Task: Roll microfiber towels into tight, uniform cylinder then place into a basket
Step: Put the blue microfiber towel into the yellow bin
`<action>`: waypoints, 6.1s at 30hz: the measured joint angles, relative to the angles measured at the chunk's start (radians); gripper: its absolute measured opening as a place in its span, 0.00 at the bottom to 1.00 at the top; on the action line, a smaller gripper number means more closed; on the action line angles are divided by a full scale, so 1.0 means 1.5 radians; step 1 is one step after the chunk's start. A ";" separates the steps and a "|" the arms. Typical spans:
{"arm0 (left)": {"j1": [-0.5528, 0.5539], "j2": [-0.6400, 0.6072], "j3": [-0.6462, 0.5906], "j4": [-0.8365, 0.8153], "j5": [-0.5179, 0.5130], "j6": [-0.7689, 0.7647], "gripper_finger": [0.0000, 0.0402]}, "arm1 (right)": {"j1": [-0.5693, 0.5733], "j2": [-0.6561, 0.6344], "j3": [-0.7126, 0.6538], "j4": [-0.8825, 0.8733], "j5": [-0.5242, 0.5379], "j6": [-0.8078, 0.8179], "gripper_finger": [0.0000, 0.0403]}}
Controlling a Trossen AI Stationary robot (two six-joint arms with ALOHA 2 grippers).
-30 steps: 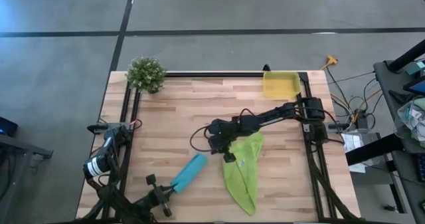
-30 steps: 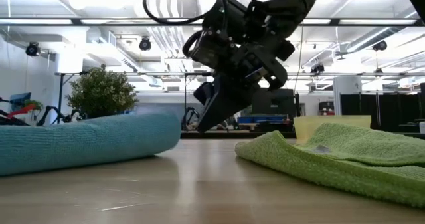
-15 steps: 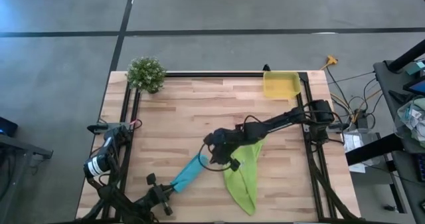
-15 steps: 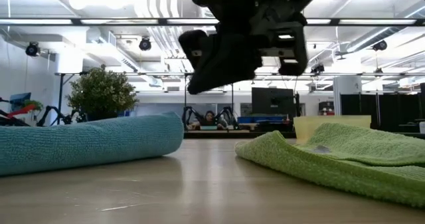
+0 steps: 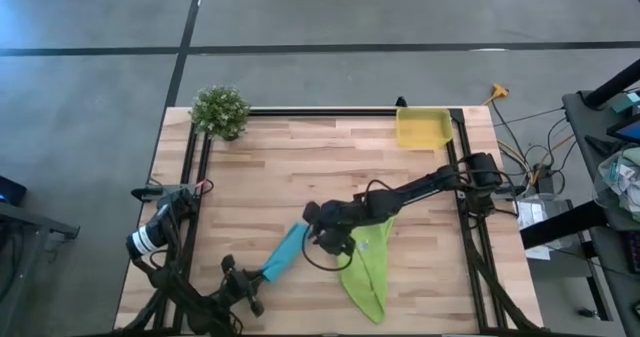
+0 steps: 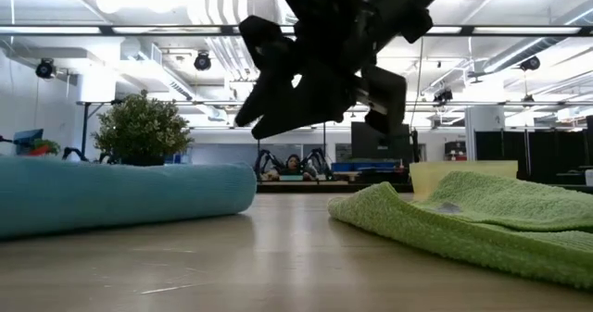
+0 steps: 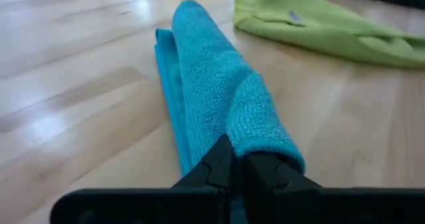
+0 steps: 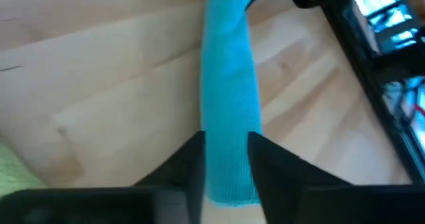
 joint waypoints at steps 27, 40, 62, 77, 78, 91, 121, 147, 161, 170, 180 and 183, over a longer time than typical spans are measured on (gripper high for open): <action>0.008 -0.046 -0.086 0.168 -0.051 -0.010 0.00 | 0.001 0.231 0.269 -0.127 0.065 0.066 0.71; 0.007 -0.046 -0.088 0.183 -0.056 0.008 0.00 | 0.012 0.254 0.349 -0.215 0.078 0.064 0.54; -0.001 -0.111 -0.071 0.113 0.015 0.262 0.31 | -0.025 0.265 0.391 -0.323 0.098 0.123 0.05; 0.012 -0.228 -0.127 0.111 -0.072 0.476 0.41 | -0.258 0.122 0.369 -0.611 0.022 0.230 0.04; 0.016 -0.227 -0.137 0.112 -0.078 0.475 0.41 | -0.276 0.100 0.348 -0.610 0.022 0.230 0.03; 0.074 -0.227 -0.196 0.117 -0.091 0.468 0.41 | -0.490 -0.274 0.011 -0.523 0.284 0.218 0.03; 0.085 -0.229 -0.194 0.121 -0.121 0.510 0.41 | -0.691 -0.407 -0.313 -0.346 0.425 0.064 0.03; 0.085 -0.230 -0.177 0.114 -0.111 0.533 0.41 | -0.690 -0.406 -0.361 -0.432 0.133 0.079 0.06; 0.085 -0.245 -0.175 0.111 -0.108 0.545 0.41 | -0.574 -0.406 -0.360 -0.382 0.004 0.258 0.07; 0.085 -0.283 -0.175 0.116 -0.095 0.596 0.41 | -0.490 -0.397 -0.369 -0.388 0.006 0.392 0.10; 0.124 -0.285 -0.167 0.121 -0.110 0.657 0.41 | -0.455 -0.281 -0.369 -0.362 0.005 0.540 0.29; 0.160 -0.285 -0.149 0.125 -0.072 0.726 0.41 | -0.439 -0.262 -0.353 -0.345 0.002 0.544 0.33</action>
